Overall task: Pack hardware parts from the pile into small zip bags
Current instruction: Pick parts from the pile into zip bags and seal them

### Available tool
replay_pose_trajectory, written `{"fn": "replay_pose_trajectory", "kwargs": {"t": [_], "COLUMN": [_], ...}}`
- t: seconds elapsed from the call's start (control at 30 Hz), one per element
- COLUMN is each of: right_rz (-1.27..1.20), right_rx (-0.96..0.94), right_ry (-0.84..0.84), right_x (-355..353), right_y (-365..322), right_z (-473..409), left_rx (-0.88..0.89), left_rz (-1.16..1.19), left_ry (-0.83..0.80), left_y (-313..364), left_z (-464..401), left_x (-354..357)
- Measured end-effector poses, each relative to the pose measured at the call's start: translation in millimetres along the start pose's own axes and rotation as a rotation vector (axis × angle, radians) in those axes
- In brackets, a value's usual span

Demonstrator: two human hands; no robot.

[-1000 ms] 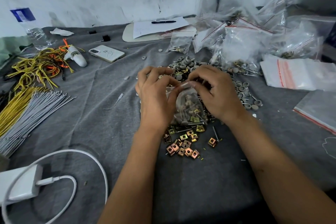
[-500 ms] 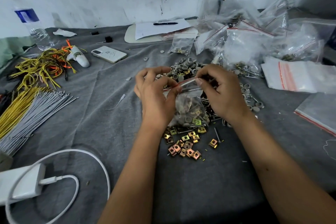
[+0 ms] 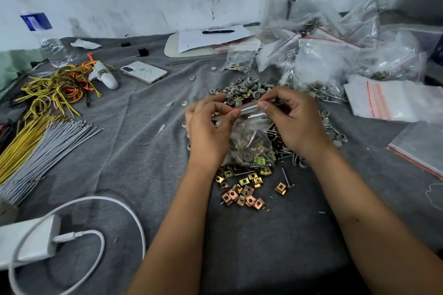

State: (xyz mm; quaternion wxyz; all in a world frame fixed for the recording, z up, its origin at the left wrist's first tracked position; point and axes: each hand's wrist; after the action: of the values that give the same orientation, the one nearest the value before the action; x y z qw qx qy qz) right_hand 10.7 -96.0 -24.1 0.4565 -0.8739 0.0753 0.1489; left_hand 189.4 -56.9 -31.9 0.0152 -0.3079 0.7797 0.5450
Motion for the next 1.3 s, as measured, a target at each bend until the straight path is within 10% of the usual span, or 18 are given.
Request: {"fn": "replay_pose_trajectory", "kwargs": {"t": [0.43,1.3], "right_rz": [0.21,-0.134], "right_rx": [-0.065,0.116], "right_ry": [-0.102,-0.006], "right_x": [-0.8,-1.0], "right_y": [0.4,0.7], "right_z": [-0.5,1.0], "left_rx": [0.085,-0.081], "left_rz": [-0.031,0.389], "left_ry": [-0.036,0.044], "left_y": [-0.4,-5.3], "left_z": [1.7,-2.5], "left_x": [-1.5,-1.0]}}
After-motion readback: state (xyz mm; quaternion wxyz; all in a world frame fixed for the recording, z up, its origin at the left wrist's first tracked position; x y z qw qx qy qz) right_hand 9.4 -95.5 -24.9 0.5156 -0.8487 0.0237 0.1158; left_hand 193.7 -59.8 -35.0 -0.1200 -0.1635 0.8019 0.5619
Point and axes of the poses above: each hand's wrist, its own z-axis away from the middle knuckle, its own x-axis out of the palm, y = z × x
